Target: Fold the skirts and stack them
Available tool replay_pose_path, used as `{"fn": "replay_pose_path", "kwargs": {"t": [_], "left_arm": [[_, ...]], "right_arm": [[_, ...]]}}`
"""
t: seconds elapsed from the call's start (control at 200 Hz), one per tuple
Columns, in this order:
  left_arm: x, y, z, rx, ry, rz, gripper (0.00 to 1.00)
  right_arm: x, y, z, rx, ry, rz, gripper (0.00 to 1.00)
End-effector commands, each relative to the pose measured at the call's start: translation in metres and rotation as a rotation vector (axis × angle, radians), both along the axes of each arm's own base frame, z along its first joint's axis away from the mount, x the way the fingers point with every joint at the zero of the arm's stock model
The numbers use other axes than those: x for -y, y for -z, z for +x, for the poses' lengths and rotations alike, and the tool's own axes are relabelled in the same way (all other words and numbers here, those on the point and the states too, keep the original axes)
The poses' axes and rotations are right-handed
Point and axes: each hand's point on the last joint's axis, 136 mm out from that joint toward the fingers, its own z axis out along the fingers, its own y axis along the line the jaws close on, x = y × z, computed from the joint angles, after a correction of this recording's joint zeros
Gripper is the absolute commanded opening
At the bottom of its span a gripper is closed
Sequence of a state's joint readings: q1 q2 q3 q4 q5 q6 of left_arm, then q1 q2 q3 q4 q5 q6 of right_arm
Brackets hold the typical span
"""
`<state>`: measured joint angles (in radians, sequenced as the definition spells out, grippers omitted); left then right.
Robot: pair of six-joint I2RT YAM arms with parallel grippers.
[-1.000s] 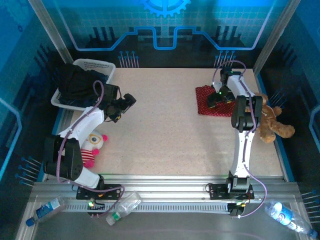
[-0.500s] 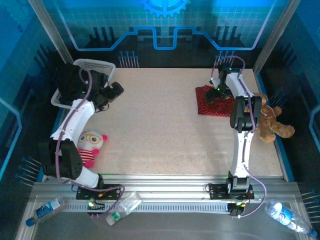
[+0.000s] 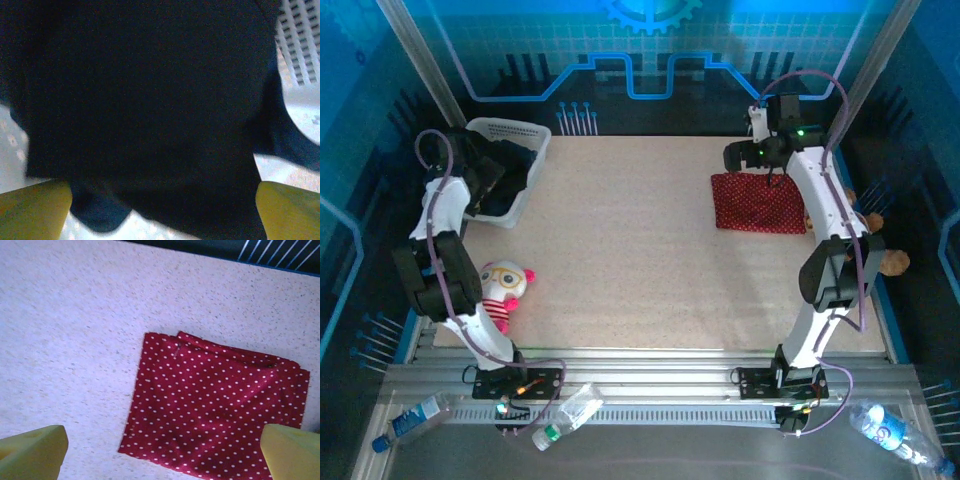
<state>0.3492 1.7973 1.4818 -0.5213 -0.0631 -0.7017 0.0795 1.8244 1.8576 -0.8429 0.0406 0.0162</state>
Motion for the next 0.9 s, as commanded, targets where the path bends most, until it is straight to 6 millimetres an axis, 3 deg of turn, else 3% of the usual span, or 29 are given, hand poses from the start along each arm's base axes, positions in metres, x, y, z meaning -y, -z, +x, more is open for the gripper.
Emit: {"fn": "replay_pose_path", "kwargs": {"t": [0.0,0.19,0.24,0.36,0.47,0.625,0.735,0.795,0.895], "left_arm": [[-0.033,-0.015,0.028,0.098,-0.069,0.000,0.91],[-0.055,0.008,0.071,0.053,-0.043,-0.018,0.77],[-0.057,0.012,0.079,0.046,-0.038,-0.029,0.64],[-0.052,-0.010,0.093,0.125,-0.014,-0.047,0.21],[-0.034,-0.049,0.093,0.228,0.040,-0.020,0.00],[0.008,-0.106,0.075,0.355,0.136,0.030,0.00],[0.028,-0.135,0.052,0.415,0.151,0.074,0.03],[0.034,-0.145,0.042,0.431,0.157,0.088,0.11],[0.030,-0.143,0.026,0.393,0.126,0.124,0.11]], "right_arm": [[-0.018,0.012,-0.006,-0.048,0.016,0.118,1.00],[-0.027,0.010,-0.009,-0.056,0.056,0.170,1.00],[-0.031,0.007,-0.009,-0.051,0.057,0.185,1.00],[-0.036,-0.001,-0.011,-0.032,0.064,0.195,1.00],[-0.038,-0.008,-0.014,-0.021,0.080,0.207,1.00],[-0.042,-0.016,-0.021,0.025,0.117,0.280,1.00],[-0.046,-0.017,-0.026,0.052,0.112,0.332,1.00],[-0.048,-0.017,-0.028,0.051,0.105,0.343,1.00],[-0.048,-0.014,-0.033,0.039,0.097,0.341,1.00]]}}
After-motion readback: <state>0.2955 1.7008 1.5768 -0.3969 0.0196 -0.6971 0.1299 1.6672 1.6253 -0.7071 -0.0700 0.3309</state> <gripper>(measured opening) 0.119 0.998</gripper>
